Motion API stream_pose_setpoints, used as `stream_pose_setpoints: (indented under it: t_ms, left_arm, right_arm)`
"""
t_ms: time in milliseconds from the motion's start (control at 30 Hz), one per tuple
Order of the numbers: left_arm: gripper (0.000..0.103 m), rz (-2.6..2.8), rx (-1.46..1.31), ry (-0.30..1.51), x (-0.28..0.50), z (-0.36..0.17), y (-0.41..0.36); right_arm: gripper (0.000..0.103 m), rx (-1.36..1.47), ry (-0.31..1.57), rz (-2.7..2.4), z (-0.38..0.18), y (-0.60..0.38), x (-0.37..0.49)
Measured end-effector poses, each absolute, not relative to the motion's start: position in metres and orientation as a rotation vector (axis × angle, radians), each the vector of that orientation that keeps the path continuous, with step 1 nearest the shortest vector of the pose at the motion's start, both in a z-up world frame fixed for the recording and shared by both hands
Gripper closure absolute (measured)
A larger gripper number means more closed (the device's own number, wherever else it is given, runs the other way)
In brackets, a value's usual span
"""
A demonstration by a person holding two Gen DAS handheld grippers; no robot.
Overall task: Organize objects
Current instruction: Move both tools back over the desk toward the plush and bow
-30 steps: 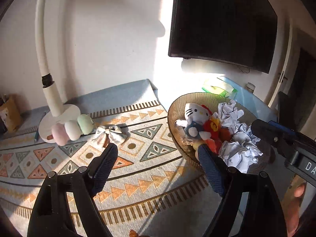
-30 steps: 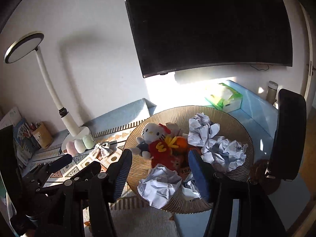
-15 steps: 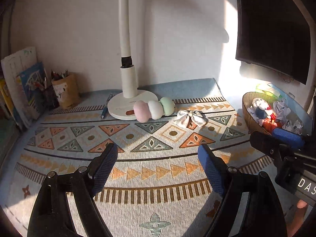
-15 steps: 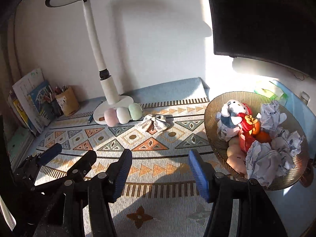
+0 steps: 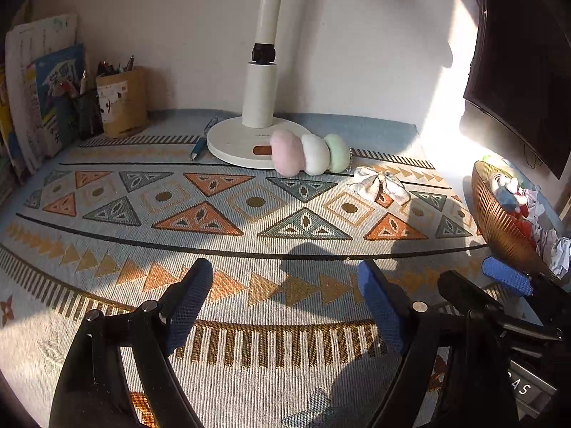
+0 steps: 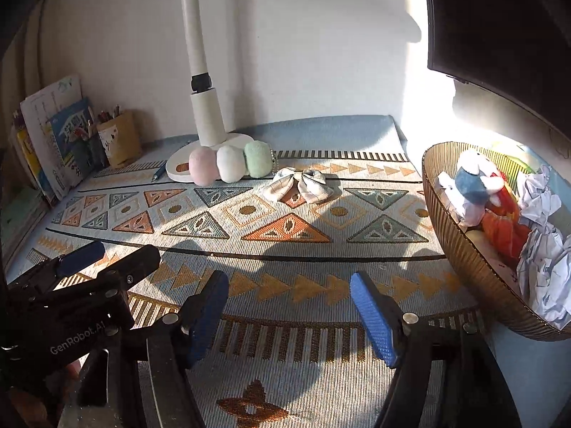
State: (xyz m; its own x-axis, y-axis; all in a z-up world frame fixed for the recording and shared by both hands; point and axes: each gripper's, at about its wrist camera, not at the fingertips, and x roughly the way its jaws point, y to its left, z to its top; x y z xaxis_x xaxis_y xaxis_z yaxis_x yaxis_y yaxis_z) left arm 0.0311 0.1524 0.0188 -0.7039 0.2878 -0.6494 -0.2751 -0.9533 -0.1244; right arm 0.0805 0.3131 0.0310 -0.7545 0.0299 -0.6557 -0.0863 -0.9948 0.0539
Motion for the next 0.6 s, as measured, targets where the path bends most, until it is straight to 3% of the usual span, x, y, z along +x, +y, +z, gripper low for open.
stream_pose_setpoints:
  t_ms: [300, 400, 467, 600]
  left_arm:
    - [0.021, 2.585, -1.124, 0.047, 0.022, 0.015, 0.16]
    - [0.021, 2.47, -1.171, 0.088, 0.0, 0.032, 0.158]
    - [0.021, 2.456, -1.097, 0.165, -0.018, 0.052, 0.159]
    - [0.021, 2.45, -0.984, 0.392, -0.062, 0.061, 0.169]
  right_arm:
    - [0.034, -1.24, 0.25, 2.857, 0.022, 0.328, 0.065]
    - [0.034, -1.334, 0.16, 2.813, 0.035, 0.329, 0.045]
    - [0.034, -1.333, 0.156, 2.826, 0.05, 0.331, 0.027]
    - [0.034, -1.358, 0.322, 2.8, 0.052, 0.339, -0.023]
